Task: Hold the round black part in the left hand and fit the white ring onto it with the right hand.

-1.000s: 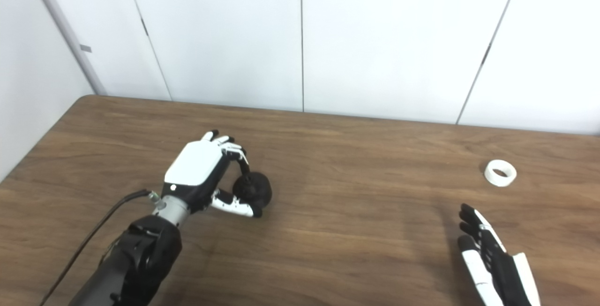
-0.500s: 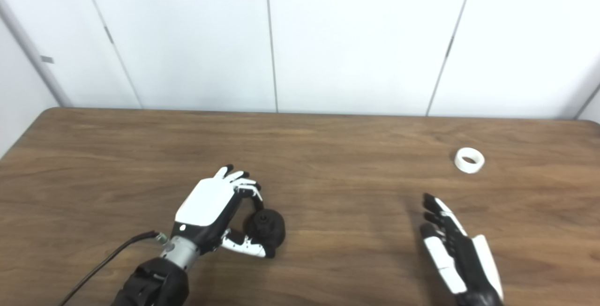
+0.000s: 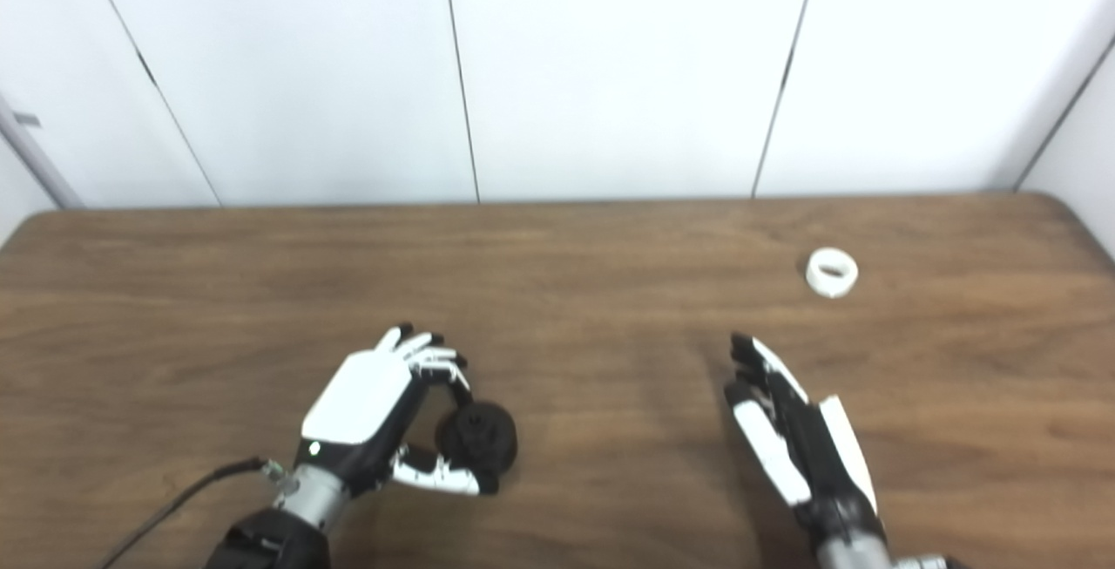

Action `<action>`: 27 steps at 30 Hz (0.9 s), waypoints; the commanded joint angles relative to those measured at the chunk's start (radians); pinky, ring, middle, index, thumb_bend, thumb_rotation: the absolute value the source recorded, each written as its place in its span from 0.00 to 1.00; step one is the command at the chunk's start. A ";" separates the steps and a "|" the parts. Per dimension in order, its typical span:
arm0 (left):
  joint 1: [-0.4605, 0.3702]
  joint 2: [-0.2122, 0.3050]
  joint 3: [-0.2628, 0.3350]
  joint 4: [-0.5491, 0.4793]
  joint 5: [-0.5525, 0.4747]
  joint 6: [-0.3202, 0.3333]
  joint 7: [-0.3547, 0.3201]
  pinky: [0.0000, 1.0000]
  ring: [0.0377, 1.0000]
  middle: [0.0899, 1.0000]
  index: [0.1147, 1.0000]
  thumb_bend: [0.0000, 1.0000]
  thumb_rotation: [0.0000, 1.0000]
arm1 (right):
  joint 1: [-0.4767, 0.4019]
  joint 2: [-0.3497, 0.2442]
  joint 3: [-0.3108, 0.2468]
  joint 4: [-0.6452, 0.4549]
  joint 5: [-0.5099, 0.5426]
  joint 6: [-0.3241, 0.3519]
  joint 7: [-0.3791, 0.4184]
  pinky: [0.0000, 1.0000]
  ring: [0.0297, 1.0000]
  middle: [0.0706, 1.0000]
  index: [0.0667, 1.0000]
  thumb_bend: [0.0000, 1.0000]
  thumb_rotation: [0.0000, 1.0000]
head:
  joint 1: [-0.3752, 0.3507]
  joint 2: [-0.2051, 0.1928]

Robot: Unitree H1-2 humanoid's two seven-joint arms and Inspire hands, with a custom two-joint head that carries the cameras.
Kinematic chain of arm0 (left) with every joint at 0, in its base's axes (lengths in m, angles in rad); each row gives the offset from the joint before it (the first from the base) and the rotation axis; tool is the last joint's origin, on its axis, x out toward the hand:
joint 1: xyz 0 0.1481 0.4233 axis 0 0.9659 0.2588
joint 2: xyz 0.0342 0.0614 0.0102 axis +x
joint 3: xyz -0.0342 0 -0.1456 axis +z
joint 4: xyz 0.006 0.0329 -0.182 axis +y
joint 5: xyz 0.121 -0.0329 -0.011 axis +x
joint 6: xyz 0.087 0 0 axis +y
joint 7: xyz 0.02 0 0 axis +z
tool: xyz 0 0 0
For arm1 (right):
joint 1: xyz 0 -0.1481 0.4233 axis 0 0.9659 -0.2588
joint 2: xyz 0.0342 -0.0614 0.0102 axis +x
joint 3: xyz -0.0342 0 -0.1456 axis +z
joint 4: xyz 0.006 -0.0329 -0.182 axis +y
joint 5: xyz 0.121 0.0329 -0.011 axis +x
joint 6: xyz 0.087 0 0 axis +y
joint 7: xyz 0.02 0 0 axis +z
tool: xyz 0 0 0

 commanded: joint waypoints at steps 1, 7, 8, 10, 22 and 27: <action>-0.004 0.002 -0.001 -0.024 0.008 -0.013 -0.007 1.00 0.90 0.77 0.42 0.52 0.05 | -0.028 0.020 -0.002 -0.046 0.005 -0.003 -0.007 0.75 0.86 0.88 0.88 0.53 0.99 | -0.001 0.001; 0.003 -0.002 0.006 -0.022 -0.011 -0.013 -0.010 1.00 0.90 0.77 0.42 0.52 0.05 | -0.043 0.013 -0.005 -0.063 0.000 0.017 -0.004 0.75 0.87 0.89 0.88 0.53 1.00 | -0.009 0.016; 0.003 -0.002 0.005 -0.021 -0.011 -0.012 -0.011 1.00 0.90 0.77 0.42 0.52 0.05 | -0.046 0.011 -0.007 -0.070 -0.001 0.027 -0.003 0.75 0.87 0.89 0.88 0.53 0.99 | -0.009 0.016; 0.001 0.000 0.004 -0.020 -0.011 -0.013 -0.013 1.00 0.90 0.77 0.42 0.52 0.05 | -0.053 0.004 -0.008 -0.085 -0.023 0.047 -0.005 0.74 0.86 0.89 0.88 0.54 0.93 | -0.016 0.025; -0.015 0.011 0.010 -0.020 -0.022 -0.017 -0.042 1.00 0.90 0.76 0.42 0.52 0.05 | -0.173 -0.068 -0.060 -0.130 -0.194 0.134 -0.006 0.83 0.86 0.85 0.74 0.71 0.35 | -0.075 0.063; -0.016 0.019 0.018 -0.020 -0.031 -0.022 -0.052 1.00 0.90 0.76 0.42 0.52 0.05 | -0.230 -0.132 -0.066 -0.113 -0.296 0.128 -0.005 0.83 0.86 0.84 0.70 0.78 0.26 | -0.117 0.072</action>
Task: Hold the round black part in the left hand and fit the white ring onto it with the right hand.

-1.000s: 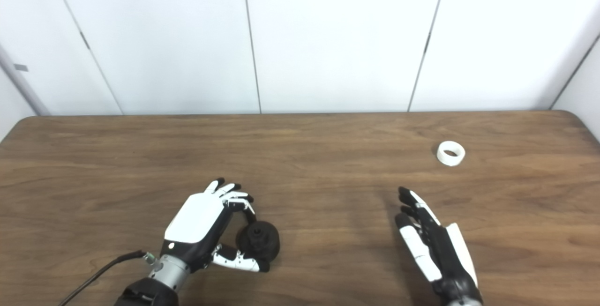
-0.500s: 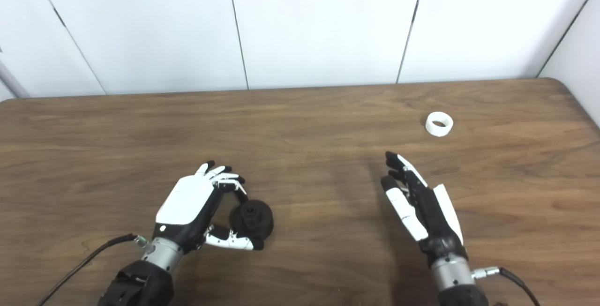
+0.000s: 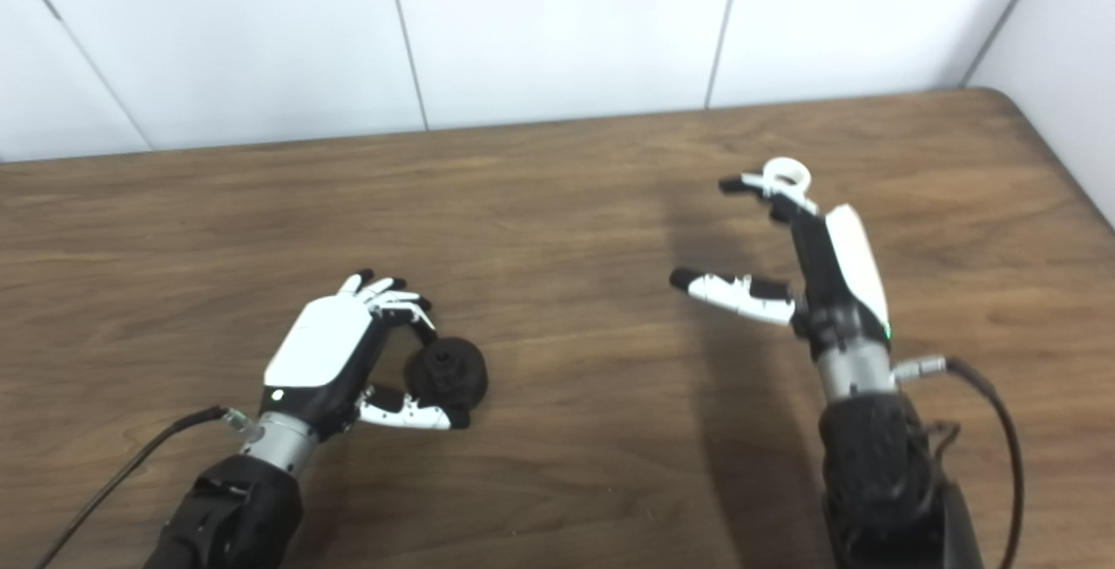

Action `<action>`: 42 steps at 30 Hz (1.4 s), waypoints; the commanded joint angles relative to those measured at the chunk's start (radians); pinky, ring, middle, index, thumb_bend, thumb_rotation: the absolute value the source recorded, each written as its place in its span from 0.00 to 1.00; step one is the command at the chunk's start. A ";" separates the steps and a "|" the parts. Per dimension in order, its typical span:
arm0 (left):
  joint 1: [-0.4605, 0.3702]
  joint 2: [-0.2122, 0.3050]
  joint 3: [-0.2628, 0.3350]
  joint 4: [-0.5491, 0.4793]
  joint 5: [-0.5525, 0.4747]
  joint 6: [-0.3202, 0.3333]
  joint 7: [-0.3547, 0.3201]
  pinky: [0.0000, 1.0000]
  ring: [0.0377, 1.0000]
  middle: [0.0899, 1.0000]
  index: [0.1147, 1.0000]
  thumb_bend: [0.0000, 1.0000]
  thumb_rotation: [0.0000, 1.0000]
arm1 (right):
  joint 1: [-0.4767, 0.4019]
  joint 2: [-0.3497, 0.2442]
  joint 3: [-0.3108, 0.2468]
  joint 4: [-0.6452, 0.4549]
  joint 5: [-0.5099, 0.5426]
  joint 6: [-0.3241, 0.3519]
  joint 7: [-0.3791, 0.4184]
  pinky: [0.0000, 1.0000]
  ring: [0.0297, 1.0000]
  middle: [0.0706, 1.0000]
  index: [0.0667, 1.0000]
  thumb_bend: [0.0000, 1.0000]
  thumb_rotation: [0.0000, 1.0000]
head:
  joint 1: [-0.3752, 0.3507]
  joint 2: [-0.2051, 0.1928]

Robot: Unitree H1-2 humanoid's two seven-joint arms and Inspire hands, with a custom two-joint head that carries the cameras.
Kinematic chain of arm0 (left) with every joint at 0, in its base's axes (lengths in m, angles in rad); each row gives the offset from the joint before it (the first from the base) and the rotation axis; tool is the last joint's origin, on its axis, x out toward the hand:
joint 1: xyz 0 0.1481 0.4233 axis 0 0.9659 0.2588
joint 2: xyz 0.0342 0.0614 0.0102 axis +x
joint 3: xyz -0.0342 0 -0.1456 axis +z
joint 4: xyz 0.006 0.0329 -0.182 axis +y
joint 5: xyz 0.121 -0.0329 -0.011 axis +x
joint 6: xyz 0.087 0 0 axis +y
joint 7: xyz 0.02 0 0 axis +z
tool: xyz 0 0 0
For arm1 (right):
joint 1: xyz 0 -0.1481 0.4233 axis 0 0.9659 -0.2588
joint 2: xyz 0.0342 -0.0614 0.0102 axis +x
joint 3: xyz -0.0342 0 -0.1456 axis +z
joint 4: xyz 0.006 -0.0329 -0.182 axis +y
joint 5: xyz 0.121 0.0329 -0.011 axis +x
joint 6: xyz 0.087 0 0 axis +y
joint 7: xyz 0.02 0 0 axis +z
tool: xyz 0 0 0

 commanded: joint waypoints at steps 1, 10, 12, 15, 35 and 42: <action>-0.015 0.019 0.007 -0.019 0.002 -0.016 -0.009 1.00 0.90 0.76 0.42 0.52 0.05 | -0.043 -0.029 -0.011 -0.021 -0.043 -0.016 -0.005 0.85 0.87 0.85 0.69 0.79 0.25 | -0.005 0.002; -0.005 0.037 0.021 -0.009 -0.008 -0.040 0.000 1.00 0.89 0.75 0.42 0.52 0.05 | -0.166 -0.129 -0.061 0.090 -0.073 0.033 0.035 0.92 0.96 0.90 0.68 0.81 0.25 | -0.041 0.002; -0.004 0.038 0.022 -0.009 -0.006 -0.043 -0.001 1.00 0.89 0.76 0.42 0.52 0.05 | -0.189 -0.147 -0.068 0.125 -0.072 0.030 0.033 0.91 0.96 0.90 0.68 0.80 0.25 | -0.052 0.001; -0.007 0.042 0.025 -0.007 -0.009 -0.045 -0.007 1.00 0.90 0.76 0.42 0.52 0.05 | -0.228 -0.163 -0.077 0.166 -0.066 0.052 0.039 0.94 0.97 0.91 0.67 0.81 0.26 | -0.069 0.001; -0.010 0.062 0.057 0.019 -0.048 -0.083 0.013 1.00 0.89 0.75 0.42 0.52 0.05 | -0.454 -0.247 -0.035 0.553 -0.140 0.086 0.134 0.92 1.00 0.96 0.68 0.82 0.21 | -0.161 -0.003; -0.013 0.066 0.061 0.021 -0.046 -0.090 0.015 1.00 0.88 0.75 0.42 0.52 0.05 | -0.496 -0.248 -0.002 0.629 -0.194 0.086 0.204 0.94 1.00 0.95 0.70 0.84 0.25 | -0.177 -0.002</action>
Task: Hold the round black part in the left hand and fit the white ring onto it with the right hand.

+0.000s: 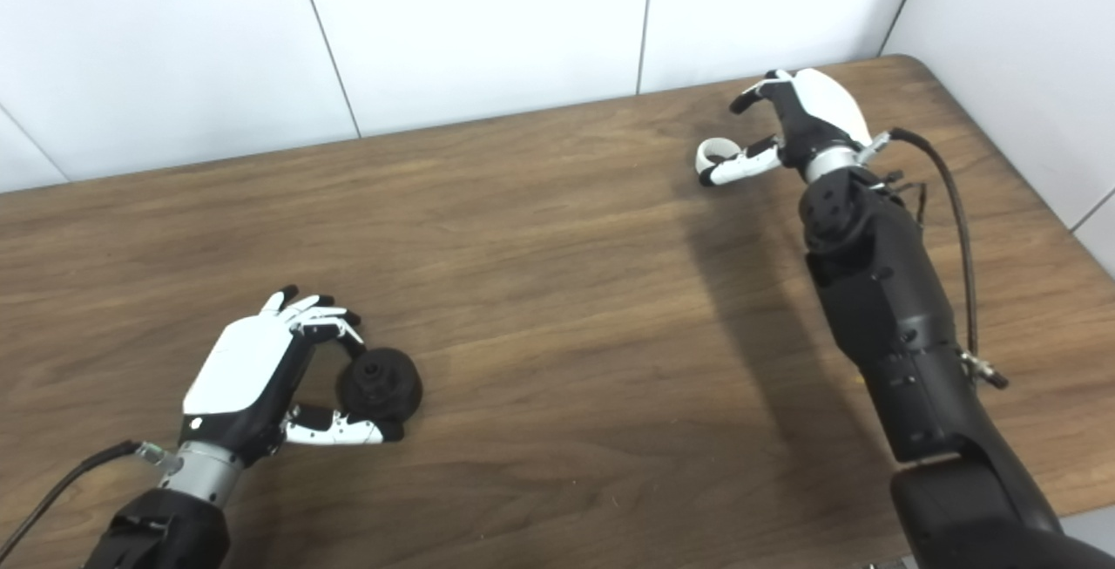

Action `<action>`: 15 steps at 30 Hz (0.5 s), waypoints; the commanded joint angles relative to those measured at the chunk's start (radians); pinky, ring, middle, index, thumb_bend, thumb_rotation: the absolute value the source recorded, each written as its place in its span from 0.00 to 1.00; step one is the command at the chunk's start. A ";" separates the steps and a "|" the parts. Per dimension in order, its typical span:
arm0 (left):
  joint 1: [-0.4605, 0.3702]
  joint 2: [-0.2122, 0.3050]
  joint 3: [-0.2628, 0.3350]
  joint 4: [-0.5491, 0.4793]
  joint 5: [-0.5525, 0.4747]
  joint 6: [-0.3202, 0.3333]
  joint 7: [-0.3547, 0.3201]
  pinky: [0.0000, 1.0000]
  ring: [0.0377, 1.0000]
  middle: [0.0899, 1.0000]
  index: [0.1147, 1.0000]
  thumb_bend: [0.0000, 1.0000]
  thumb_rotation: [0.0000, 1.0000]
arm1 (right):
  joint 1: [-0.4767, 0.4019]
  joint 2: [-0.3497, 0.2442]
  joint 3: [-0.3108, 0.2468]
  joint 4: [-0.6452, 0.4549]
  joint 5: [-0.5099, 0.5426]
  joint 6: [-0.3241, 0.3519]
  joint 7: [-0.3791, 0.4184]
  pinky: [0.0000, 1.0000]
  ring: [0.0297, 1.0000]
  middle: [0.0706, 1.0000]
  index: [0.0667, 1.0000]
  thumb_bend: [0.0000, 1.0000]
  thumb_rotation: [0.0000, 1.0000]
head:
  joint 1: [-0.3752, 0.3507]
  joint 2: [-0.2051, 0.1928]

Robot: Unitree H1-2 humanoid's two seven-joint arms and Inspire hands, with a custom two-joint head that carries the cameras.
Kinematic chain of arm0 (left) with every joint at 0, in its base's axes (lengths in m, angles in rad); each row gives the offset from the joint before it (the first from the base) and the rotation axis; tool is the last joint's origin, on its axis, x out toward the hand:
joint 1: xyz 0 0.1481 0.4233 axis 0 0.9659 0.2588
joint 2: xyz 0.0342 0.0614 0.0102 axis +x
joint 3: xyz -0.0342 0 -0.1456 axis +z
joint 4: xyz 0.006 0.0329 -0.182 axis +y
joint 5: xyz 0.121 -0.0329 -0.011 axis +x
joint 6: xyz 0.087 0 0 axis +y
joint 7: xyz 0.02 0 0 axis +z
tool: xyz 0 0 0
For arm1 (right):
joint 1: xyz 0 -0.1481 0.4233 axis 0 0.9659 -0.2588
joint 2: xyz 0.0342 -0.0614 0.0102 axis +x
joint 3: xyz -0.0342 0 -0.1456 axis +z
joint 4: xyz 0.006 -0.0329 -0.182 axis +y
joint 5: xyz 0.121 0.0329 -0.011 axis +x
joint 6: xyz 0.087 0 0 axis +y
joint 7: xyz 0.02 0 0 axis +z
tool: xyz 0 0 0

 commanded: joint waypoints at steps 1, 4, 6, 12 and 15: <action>-0.014 0.016 0.010 0.002 0.000 -0.014 0.010 1.00 0.89 0.75 0.42 0.52 0.05 | -0.056 -0.028 0.003 -0.009 -0.029 0.000 0.015 0.94 1.00 0.95 0.70 0.84 0.25 | -0.004 0.001; -0.014 0.018 0.012 0.003 -0.005 -0.016 0.008 1.00 0.89 0.75 0.42 0.52 0.05 | -0.060 -0.022 0.009 -0.002 -0.047 0.000 0.035 0.95 1.00 0.95 0.70 0.84 0.26 | -0.006 0.001; -0.015 0.019 0.012 0.002 -0.005 -0.017 0.007 1.00 0.89 0.75 0.42 0.52 0.05 | -0.063 -0.022 0.017 0.003 -0.059 0.000 0.048 0.95 1.00 0.94 0.71 0.85 0.27 | 0.000 0.002; -0.015 0.018 0.012 -0.002 -0.001 -0.012 0.004 1.00 0.89 0.75 0.42 0.52 0.05 | -0.081 -0.009 0.017 0.045 -0.074 0.000 0.044 0.97 1.00 0.94 0.71 0.84 0.27 | 0.008 0.002; -0.014 0.020 0.012 -0.005 -0.002 -0.014 0.004 1.00 0.89 0.75 0.42 0.52 0.05 | -0.091 -0.004 0.006 0.067 -0.075 0.000 0.041 0.98 1.00 0.94 0.72 0.82 0.26 | 0.013 0.002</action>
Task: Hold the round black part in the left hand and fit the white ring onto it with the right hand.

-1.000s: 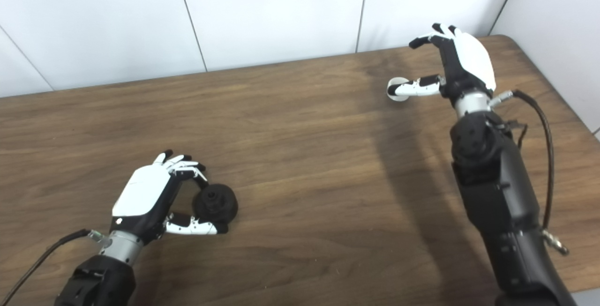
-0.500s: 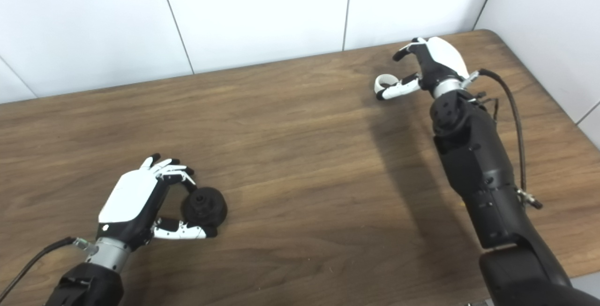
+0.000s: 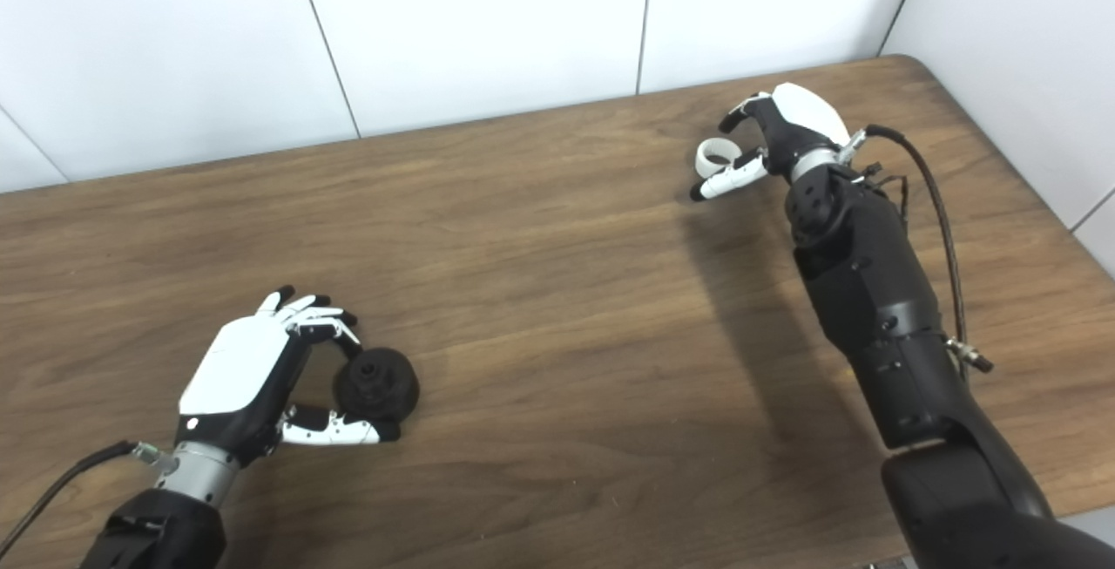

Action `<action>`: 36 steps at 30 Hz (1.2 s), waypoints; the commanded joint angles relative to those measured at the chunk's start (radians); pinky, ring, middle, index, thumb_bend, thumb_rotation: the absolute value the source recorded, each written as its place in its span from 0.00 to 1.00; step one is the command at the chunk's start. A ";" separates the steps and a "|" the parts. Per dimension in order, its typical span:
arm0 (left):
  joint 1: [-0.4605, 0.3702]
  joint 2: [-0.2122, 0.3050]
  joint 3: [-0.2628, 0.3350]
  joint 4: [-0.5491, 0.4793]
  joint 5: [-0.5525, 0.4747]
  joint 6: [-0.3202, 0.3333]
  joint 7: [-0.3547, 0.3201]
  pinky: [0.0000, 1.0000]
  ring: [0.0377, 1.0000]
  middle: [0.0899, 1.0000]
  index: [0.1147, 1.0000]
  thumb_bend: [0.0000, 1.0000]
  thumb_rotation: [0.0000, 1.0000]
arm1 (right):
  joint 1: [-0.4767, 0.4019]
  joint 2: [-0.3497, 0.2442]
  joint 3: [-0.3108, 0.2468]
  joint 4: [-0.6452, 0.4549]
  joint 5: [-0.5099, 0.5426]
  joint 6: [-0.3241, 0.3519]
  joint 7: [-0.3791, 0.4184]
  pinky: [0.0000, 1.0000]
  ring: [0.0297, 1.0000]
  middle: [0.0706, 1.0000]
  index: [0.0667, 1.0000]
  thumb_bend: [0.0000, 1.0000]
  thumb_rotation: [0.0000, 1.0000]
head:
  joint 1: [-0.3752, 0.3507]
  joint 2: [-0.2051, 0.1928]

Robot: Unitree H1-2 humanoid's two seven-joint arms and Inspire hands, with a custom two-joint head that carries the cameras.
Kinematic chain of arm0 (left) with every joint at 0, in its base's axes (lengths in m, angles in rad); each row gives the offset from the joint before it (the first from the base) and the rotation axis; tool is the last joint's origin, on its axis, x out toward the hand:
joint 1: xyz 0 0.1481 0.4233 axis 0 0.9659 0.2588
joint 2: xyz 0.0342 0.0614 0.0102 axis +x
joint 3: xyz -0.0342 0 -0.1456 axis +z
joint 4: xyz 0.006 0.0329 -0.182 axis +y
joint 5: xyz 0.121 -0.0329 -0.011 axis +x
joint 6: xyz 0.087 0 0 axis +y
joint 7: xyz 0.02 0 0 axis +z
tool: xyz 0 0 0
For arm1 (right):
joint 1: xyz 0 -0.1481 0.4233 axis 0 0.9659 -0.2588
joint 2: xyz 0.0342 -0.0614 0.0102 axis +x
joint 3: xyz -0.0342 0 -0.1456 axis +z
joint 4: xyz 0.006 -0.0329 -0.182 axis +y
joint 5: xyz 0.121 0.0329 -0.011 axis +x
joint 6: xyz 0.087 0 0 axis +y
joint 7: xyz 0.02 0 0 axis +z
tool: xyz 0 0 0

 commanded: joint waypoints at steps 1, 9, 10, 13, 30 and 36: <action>-0.013 0.016 0.009 -0.007 0.002 -0.012 0.004 1.00 0.89 0.75 0.42 0.52 0.05 | -0.063 -0.011 -0.019 -0.006 -0.014 0.000 -0.022 0.98 1.00 0.94 0.72 0.82 0.26 | 0.000 0.001; -0.010 0.028 0.015 -0.010 -0.007 -0.016 0.001 1.00 0.89 0.75 0.42 0.52 0.05 | -0.079 -0.009 -0.033 0.030 -0.019 0.000 -0.038 0.96 1.00 0.94 0.73 0.81 0.26 | 0.010 -0.002; -0.009 0.029 0.015 -0.011 -0.010 -0.016 0.000 1.00 0.89 0.75 0.42 0.52 0.05 | -0.080 -0.011 -0.033 0.032 -0.015 0.000 -0.040 0.96 1.00 0.94 0.73 0.81 0.26 | 0.010 -0.002; -0.010 0.034 0.015 -0.014 -0.012 -0.016 -0.006 1.00 0.89 0.75 0.42 0.52 0.05 | -0.084 -0.022 -0.027 0.039 -0.001 0.000 -0.047 0.96 1.00 0.94 0.72 0.81 0.28 | 0.010 -0.002; -0.022 0.042 0.017 -0.010 -0.025 -0.026 -0.007 1.00 0.88 0.75 0.42 0.52 0.05 | -0.086 -0.017 -0.026 0.059 0.001 0.000 -0.055 0.98 0.99 0.92 0.68 0.82 0.25 | 0.005 0.001; -0.023 0.040 0.015 -0.011 -0.019 -0.024 -0.010 1.00 0.88 0.75 0.42 0.52 0.05 | -0.082 -0.011 -0.021 0.064 -0.005 0.000 -0.056 0.96 0.99 0.92 0.68 0.80 0.24 | 0.006 0.002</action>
